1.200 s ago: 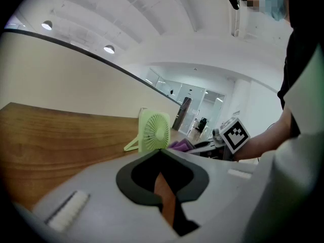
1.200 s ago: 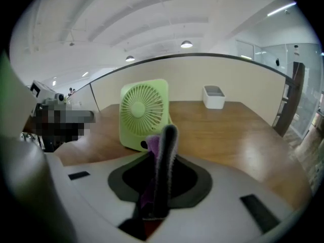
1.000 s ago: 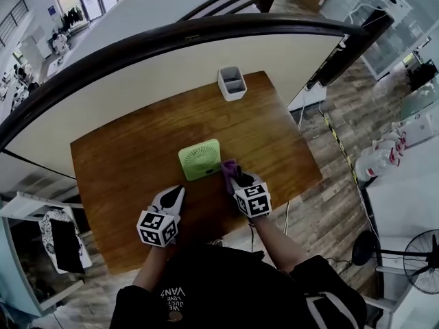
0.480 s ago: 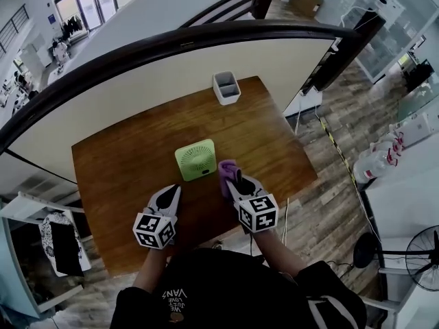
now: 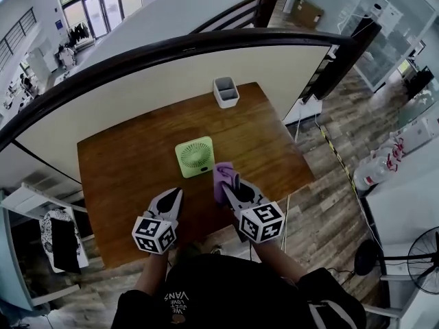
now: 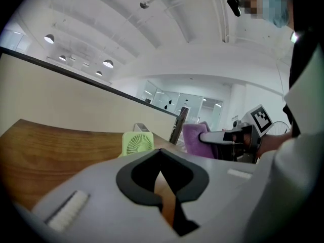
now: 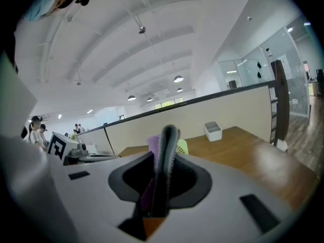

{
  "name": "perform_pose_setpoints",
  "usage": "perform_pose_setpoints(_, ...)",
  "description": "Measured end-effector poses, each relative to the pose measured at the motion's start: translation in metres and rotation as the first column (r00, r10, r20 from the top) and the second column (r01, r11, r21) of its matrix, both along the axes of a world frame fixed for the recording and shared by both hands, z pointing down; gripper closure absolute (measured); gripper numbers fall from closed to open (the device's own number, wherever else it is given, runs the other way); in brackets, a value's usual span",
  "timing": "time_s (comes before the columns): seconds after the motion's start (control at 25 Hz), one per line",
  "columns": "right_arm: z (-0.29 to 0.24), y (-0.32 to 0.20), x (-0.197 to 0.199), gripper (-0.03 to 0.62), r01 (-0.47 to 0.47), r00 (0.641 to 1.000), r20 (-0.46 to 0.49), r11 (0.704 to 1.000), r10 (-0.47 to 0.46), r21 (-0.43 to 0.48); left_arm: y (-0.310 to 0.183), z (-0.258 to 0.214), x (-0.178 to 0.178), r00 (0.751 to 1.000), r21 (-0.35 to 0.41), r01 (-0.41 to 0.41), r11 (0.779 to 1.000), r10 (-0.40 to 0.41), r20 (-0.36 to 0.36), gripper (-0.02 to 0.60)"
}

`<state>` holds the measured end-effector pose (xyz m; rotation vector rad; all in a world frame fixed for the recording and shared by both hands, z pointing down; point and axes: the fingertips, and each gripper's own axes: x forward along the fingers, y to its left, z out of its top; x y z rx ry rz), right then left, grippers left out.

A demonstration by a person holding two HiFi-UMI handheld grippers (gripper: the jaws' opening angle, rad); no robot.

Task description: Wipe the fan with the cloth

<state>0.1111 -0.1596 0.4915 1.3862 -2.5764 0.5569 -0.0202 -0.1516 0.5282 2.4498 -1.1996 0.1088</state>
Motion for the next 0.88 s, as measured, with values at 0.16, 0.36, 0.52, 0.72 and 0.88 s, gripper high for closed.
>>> perform_pose_setpoints(0.16, 0.001, 0.018, 0.002, 0.51, 0.002, 1.0, 0.013, 1.0, -0.002, -0.008, 0.018, -0.003, 0.004, 1.0, 0.009, -0.001, 1.0, 0.001, 0.001, 0.571)
perform_pose_setpoints(0.36, 0.004, 0.039, 0.008, 0.51, 0.009, 1.0, 0.012, 1.0, -0.009, -0.013, 0.038, -0.012, 0.011, 1.0, 0.052, -0.003, 0.999, 0.003, -0.001, 0.571)
perform_pose_setpoints(0.52, 0.003, 0.05, 0.013, 0.51, 0.016, 1.0, 0.008, 1.0, -0.015, -0.004, 0.049, -0.016, 0.013, 1.0, 0.061, -0.014, 0.998, 0.013, 0.016, 0.571)
perform_pose_setpoints(0.72, 0.002, 0.06, 0.013, 0.51, 0.037, 0.999, 0.011, 0.999, -0.037, 0.004, 0.057, -0.018, 0.013, 0.999, 0.068, -0.006, 0.998, 0.004, 0.037, 0.571)
perform_pose_setpoints(0.88, 0.002, 0.066, 0.008, 0.51, 0.059, 0.998, 0.014, 0.998, -0.059, 0.004, 0.065, -0.016, 0.018, 0.999, 0.059, -0.016, 0.998, 0.013, 0.043, 0.571)
